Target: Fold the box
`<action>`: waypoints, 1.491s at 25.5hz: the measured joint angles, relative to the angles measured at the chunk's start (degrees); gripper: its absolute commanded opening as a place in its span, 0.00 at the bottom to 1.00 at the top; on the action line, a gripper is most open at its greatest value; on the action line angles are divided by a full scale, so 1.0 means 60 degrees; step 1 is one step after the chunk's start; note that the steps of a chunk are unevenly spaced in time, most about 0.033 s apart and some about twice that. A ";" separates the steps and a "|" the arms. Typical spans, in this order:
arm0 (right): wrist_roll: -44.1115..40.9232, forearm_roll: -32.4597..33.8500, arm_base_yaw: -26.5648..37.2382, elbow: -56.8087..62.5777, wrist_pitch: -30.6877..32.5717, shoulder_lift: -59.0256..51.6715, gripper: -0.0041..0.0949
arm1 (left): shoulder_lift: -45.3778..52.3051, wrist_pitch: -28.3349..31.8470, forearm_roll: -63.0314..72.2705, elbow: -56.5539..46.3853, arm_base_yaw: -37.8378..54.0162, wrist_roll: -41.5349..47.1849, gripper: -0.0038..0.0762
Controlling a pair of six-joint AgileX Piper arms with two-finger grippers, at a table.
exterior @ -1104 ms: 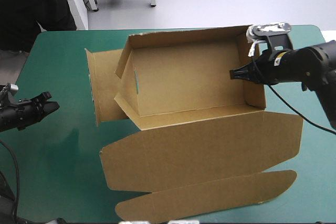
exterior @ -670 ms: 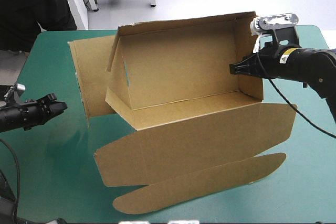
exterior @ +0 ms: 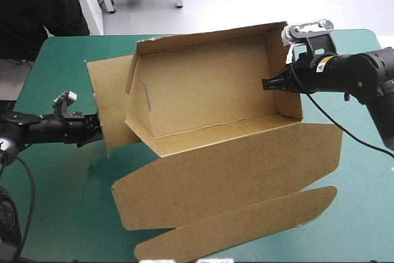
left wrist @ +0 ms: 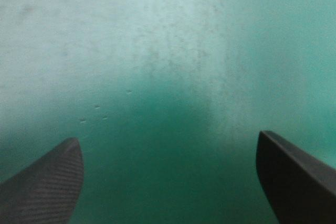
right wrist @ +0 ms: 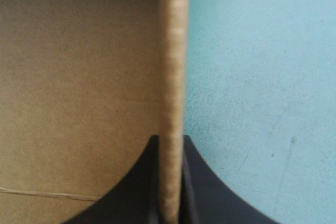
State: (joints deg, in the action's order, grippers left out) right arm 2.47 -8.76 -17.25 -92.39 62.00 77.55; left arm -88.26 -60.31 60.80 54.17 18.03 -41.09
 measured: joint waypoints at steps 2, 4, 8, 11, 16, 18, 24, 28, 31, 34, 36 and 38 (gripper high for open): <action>0.0003 0.0000 0.0000 0.0000 0.0000 0.0248 0.02 | 0.0000 -0.0228 0.0341 0.0203 -0.0459 -0.0034 0.84; 0.0011 0.0011 0.0000 0.0000 -0.0057 0.0575 0.02 | 0.0000 -0.0545 0.0536 0.0557 -0.0924 -0.0065 0.84; -0.0313 0.0500 0.0000 0.0000 -0.0231 0.0972 0.02 | 0.0000 -0.1134 0.0783 0.1032 -0.1344 -0.0063 0.84; -0.0678 0.1200 0.0000 0.0000 -0.0405 0.1144 0.02 | 0.0000 -0.1284 0.1320 0.1213 -0.1498 -0.0228 0.84; -0.0861 0.1768 0.0029 0.0000 -0.0587 0.1274 0.02 | 0.0012 -0.1300 0.2241 0.1285 -0.1747 -0.0465 0.84; -0.0861 0.1778 0.0029 0.0000 -0.0598 0.1296 0.02 | 0.0021 -0.1300 0.2346 0.1285 -0.1887 -0.0499 0.84; -0.0873 0.1876 0.0029 0.0000 -0.0616 0.1312 0.02 | 0.0130 -0.1305 0.2510 0.1285 -0.2357 -0.0500 0.84; -0.0892 0.1936 0.0029 0.0000 -0.0606 0.1322 0.02 | 0.0280 -0.1305 0.2813 0.1285 -0.2634 -0.0666 0.84; -0.1013 0.1981 0.0029 0.0000 -0.0499 0.1395 0.02 | 0.0496 -0.1313 0.2967 0.1295 -0.2753 -0.0805 0.84; -0.1194 0.1995 0.0029 0.0000 -0.0420 0.1582 0.02 | 0.0758 -0.1341 0.3086 0.1357 -0.2757 -0.0918 0.84; -0.1253 0.1971 0.0029 0.0000 -0.0391 0.1644 0.02 | 0.0890 -0.1344 0.3081 0.1364 -0.2757 -0.0951 0.84; -0.1334 0.1920 0.0029 0.0000 -0.0349 0.1656 0.02 | 0.0906 -0.1368 0.3108 0.1364 -0.2765 -0.0997 0.84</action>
State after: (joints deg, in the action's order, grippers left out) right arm -5.53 2.76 -17.08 -92.39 59.91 87.49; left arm -82.83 -68.52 79.45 62.35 1.44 -47.07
